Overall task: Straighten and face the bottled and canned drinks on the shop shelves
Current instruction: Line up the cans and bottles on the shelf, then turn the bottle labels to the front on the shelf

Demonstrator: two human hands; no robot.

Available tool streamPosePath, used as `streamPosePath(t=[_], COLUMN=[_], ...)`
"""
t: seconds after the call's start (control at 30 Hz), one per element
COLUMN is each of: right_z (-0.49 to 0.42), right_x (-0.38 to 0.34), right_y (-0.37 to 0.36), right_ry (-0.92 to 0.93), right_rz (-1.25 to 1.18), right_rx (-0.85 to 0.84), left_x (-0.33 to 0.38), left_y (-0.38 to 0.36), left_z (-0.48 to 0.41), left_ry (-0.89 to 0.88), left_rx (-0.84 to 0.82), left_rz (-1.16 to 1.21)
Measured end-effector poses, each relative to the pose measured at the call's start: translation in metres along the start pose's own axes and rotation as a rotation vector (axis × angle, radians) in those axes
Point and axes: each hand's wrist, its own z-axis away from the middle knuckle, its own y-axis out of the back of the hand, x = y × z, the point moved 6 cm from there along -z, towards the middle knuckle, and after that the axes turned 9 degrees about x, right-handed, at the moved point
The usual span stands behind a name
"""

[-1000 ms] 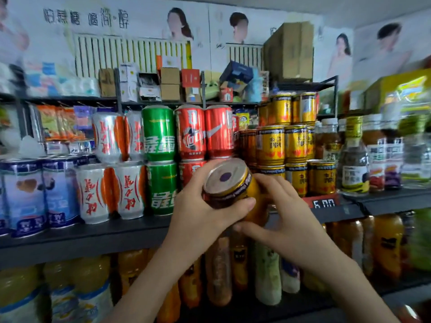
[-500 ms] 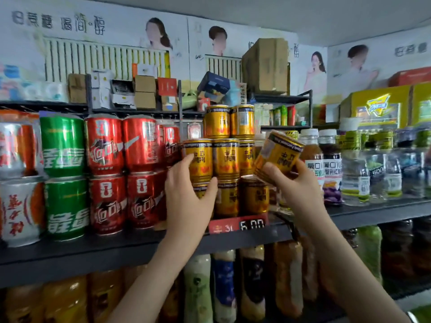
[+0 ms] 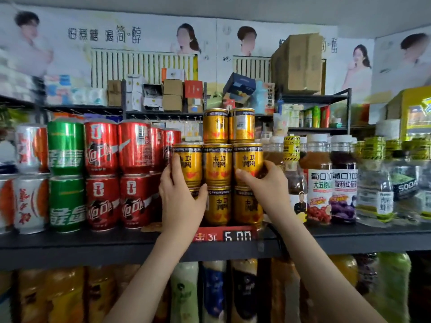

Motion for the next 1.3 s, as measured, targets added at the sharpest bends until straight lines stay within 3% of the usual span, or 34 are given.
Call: streamPosePath(t=[0.23,0.33,0.47,0.6,0.77,1.0,1.3], right_z=[0.017,0.035,0.044,0.040,0.036,0.039,0.022], right_x=[0.000,0.003,0.027,0.047,0.050,0.048,0.088], right_y=[0.007,0.033,0.061,0.057,0.053,0.081,0.222], right_ry=[0.048,0.143,0.159,0.091,0.028,0.005,0.073], right_rz=[0.035,0.065,0.274,0.528,0.637,0.429,0.252], right_rx=[0.031,0.211,0.437,0.408,0.358,0.303,0.370], left_x=[0.014,0.035,0.054,0.061,0.063,0.077,0.158], left_y=[0.000,-0.005,-0.024,-0.042,-0.050,-0.056,-0.119], left_z=[0.015,0.036,0.066,0.082,0.091,0.099,0.139], left_ry=[-0.088,-0.256,-0.380,-0.381,-0.338,-0.259,-0.149], left_rx=[0.129,0.212,0.156,0.078,0.008,0.002,-0.110], left_rz=[-0.097,-0.040,0.041,0.088,0.152,0.236,0.224])
